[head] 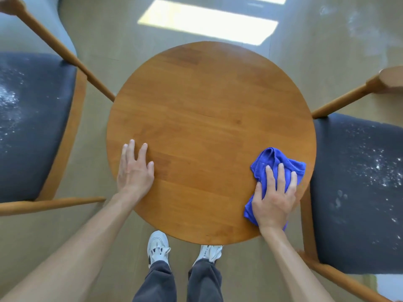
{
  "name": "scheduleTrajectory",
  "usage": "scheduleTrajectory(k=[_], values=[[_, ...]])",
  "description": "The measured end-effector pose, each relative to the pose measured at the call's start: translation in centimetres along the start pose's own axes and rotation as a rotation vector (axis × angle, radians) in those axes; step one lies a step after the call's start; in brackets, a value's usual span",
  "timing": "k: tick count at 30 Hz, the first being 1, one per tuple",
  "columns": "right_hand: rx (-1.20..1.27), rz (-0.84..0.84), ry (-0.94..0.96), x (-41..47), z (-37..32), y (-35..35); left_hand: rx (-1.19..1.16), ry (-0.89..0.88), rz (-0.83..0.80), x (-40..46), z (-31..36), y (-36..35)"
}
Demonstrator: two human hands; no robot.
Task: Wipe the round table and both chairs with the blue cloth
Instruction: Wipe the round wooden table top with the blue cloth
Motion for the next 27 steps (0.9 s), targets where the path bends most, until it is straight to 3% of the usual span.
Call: scheduleTrajectory(k=[3, 7, 9, 11, 13, 15, 17, 21, 27], values=[[0.050, -0.058, 0.138, -1.4, -5.7, 0.2, 0.026, 0.010, -0.081, -1.4, 0.4, 0.1], [0.232, -0.152, 0.584, -5.0, -12.5, 0.7, -0.004, 0.020, -0.127, -3.7, 0.4, 1.0], [0.270, -0.206, 0.841, -4.9, -12.5, 1.3, -0.026, 0.018, -0.105, -4.5, 0.3, 1.7], [0.281, -0.236, 0.955, -3.7, -11.0, 2.3, -0.065, -0.001, -0.090, -4.7, 0.7, 2.2], [0.263, -0.232, 0.831, -2.7, -8.9, 3.4, -0.098, -0.054, -0.110, -4.3, 2.1, 1.9], [0.162, -0.255, 0.581, -2.6, -7.6, 4.0, -0.112, -0.118, -0.191, -3.8, 4.3, 1.0], [0.074, -0.380, 0.442, -3.0, -7.6, 4.1, -0.081, -0.156, -0.291, -3.6, 6.9, -0.3], [0.092, -0.434, 0.484, -1.7, -9.1, 4.7, -0.023, -0.071, -0.365, -2.8, 9.0, -0.9], [0.418, -0.511, 0.455, 4.9, -10.0, 9.9, -0.424, 0.024, -0.414, -2.8, 7.7, 9.4]])
Point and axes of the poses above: each hand's wrist, its own x-axis towards the middle knuckle, its own y-axis out of the back of the hand, z = x × y, the point moved 2 cm from there along x, towards the middle knuckle, and after that the axes turned 7 degrees about -x, right-handed, at the moved point
